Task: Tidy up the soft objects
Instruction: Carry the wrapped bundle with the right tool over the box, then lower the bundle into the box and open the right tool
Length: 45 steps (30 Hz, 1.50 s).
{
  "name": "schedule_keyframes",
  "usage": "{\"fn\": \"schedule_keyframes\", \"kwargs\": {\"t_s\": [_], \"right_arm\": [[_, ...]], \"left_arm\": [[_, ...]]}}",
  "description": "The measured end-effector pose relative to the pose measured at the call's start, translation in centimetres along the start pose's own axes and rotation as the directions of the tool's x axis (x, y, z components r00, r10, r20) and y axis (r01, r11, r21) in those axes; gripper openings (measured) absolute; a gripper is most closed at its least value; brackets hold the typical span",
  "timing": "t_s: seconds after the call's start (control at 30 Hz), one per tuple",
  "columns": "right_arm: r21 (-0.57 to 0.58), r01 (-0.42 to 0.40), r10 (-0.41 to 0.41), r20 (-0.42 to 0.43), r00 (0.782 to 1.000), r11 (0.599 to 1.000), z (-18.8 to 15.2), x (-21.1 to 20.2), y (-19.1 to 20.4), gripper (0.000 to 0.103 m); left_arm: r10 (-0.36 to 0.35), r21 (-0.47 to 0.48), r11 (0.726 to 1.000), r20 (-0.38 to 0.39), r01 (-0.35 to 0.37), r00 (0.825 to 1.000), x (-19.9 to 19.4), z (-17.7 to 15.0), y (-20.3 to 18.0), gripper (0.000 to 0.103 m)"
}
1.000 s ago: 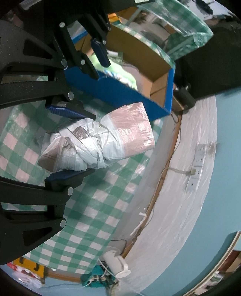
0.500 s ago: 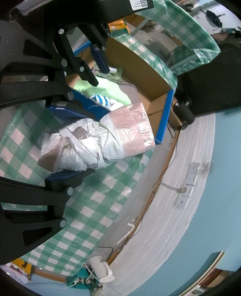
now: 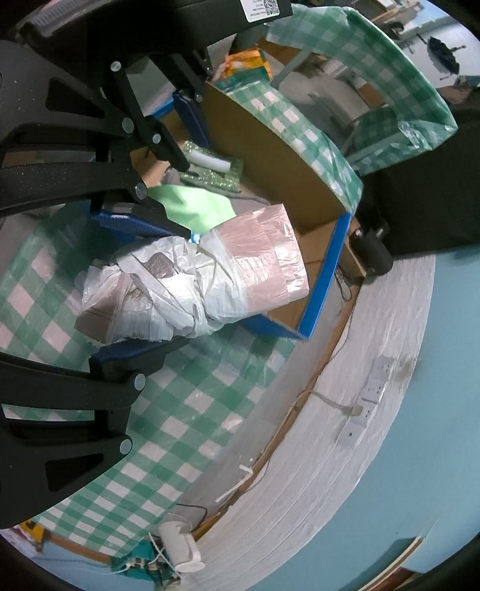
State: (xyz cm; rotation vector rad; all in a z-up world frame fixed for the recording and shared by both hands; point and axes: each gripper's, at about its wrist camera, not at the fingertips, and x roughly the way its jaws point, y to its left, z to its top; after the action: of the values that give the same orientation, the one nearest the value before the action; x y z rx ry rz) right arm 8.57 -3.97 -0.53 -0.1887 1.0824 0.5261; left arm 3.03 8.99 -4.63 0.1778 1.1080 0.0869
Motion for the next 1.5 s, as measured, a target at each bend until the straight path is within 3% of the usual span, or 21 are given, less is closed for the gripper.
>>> {"fn": "schedule_keyframes", "kwargs": {"t_s": [0.5,1.0,1.1,1.17,1.27,1.5], "right_arm": [[-0.031,-0.037,0.036,-0.032,0.999,0.999,1.6,2.7,3.3,0.048],[-0.04,-0.094,0.091,-0.072,0.993,0.995,2.3,5.8,5.2,0.051],[-0.047,-0.09,0.088,-0.054,0.995,0.995,2.4,5.9,5.4,0.057],[-0.051,-0.072,0.071,-0.033,0.997,0.996,2.4,5.7,5.4,0.072],[-0.05,-0.057,0.057,-0.006,0.998,0.997,2.6,5.2,5.2,0.075],[-0.002,-0.042,0.042,0.02,0.999,0.999,2.4,3.5,3.9,0.076]], "left_arm": [[0.003,-0.068,0.998,-0.029,-0.005,1.0,1.0,-1.1,3.6,0.01],[0.055,-0.127,0.99,-0.077,-0.065,0.996,2.2,-1.6,6.1,0.01],[0.061,-0.145,0.987,-0.101,-0.075,0.993,2.7,-1.6,6.5,0.02],[0.042,-0.167,0.984,-0.105,-0.059,0.994,2.8,-1.6,6.8,0.032],[0.05,-0.17,0.983,-0.089,-0.064,0.995,2.4,-1.5,6.8,0.04],[0.061,-0.145,0.987,-0.04,-0.066,0.997,0.8,-1.2,6.2,0.078]]}}
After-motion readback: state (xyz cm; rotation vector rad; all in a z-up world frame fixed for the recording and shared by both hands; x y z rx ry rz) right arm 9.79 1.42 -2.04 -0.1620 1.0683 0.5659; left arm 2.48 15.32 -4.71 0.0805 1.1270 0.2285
